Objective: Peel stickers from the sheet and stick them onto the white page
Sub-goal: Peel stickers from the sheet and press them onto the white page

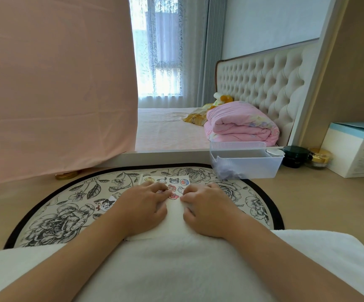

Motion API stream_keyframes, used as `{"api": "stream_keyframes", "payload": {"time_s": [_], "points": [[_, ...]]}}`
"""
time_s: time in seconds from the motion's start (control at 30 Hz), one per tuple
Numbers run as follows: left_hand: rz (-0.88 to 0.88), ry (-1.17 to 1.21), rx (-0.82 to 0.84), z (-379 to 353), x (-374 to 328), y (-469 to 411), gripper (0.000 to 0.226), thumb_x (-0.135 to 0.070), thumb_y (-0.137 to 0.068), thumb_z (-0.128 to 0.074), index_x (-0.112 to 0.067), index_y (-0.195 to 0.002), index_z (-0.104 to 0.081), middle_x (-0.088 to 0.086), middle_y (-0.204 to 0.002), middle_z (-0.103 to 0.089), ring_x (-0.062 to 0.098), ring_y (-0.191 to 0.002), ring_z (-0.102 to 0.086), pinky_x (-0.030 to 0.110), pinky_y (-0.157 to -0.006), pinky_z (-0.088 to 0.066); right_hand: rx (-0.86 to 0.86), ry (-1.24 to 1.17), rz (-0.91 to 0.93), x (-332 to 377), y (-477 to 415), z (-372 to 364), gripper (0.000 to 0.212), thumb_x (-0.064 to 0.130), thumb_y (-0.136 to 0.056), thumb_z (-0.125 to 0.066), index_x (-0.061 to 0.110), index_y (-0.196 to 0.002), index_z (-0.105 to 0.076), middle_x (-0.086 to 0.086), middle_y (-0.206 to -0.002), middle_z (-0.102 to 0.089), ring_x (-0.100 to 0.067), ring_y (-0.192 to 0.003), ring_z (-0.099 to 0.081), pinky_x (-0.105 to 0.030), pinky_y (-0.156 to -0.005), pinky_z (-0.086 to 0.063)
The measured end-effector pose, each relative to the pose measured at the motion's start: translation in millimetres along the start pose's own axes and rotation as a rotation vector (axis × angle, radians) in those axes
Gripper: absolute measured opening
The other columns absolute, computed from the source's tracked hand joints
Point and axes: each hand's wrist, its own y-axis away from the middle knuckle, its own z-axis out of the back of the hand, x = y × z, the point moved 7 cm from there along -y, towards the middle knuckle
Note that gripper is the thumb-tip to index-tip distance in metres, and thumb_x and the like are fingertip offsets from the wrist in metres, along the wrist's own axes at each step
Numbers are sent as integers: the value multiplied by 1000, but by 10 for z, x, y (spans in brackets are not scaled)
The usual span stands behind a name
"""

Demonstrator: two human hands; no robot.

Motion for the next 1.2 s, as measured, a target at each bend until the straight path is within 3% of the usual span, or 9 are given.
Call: {"api": "stream_keyframes", "payload": {"time_s": [0.17, 0.3, 0.43, 0.57, 0.77, 0.87, 1.03, 1.1, 1.2], "points": [[69, 104, -88, 69, 44, 27, 51, -46, -90, -33, -32, -123, -70, -22, -130, -62, 7, -125, -52, 29, -95, -50, 26, -34, -51, -42, 15, -12, 54, 46, -84, -23, 24, -108, -66, 7, -121, -59, -19, -109, -57, -42, -99, -39], [185, 220, -185, 225, 233, 134, 42, -47, -90, -43, -37, -123, -67, -26, -124, -61, 1, -119, -51, 28, -93, -47, -45, -123, -80, 6, 30, 166, 44, 43, -93, -46, 29, -132, -62, 9, -132, -58, -16, -119, -56, -39, -106, -38], [256, 228, -228, 430, 574, 391, 26, -35, -97, -55, -38, -120, -67, -26, -117, -60, -1, -110, -53, 25, -88, -47, -113, -218, -64, 253, -93, 335, 39, 41, -94, -50, 36, -131, -62, 15, -127, -59, -12, -110, -61, -35, -97, -48], [367, 206, -212, 471, 1001, 727, 28, -25, -95, -57, -35, -118, -68, -23, -109, -62, 1, -103, -55, 21, -82, -44, -62, -296, -6, 613, -333, 346, 33, 37, -98, -50, 36, -128, -64, 16, -125, -60, -12, -109, -62, -33, -93, -51], [428, 282, -207, 372, 1324, 1054, 32, -28, -95, -58, -36, -126, -62, -22, -116, -62, 0, -107, -55, 25, -92, -49, 57, -266, 64, 1192, -762, 183, 35, 39, -100, -52, 33, -134, -61, 8, -130, -60, -16, -118, -56, -35, -95, -47], [400, 271, -208, 348, 1330, 1028, 35, -33, -96, -59, -35, -130, -61, -19, -123, -60, -1, -113, -51, 25, -98, -46, 84, -139, 69, 1323, -925, 75, 37, 43, -101, -50, 31, -134, -61, 4, -134, -60, -20, -122, -55, -37, -94, -46], [322, 222, -100, 245, 1274, 977, 35, -42, -97, -55, -35, -130, -62, -17, -124, -58, 5, -117, -45, 28, -100, -42, 124, -52, 38, 1383, -1066, -92, 40, 51, -101, -46, 26, -124, -66, -1, -121, -58, -23, -113, -55, -38, -88, -48], [315, 209, -93, 230, 1283, 964, 33, -43, -96, -55, -36, -127, -64, -17, -123, -59, 5, -115, -45, 29, -98, -42, 113, -106, 22, 1382, -1078, -112, 38, 51, -99, -51, 30, -128, -65, 2, -124, -57, -20, -113, -55, -38, -90, -50], [329, 221, -98, 225, 1314, 951, 30, -42, -96, -57, -36, -123, -66, -16, -122, -59, 6, -115, -45, 29, -98, -42, 49, -236, -13, 1333, -1067, -94, 25, 47, -95, -61, 36, -115, -70, 9, -117, -61, -14, -105, -57, -32, -84, -47]]}}
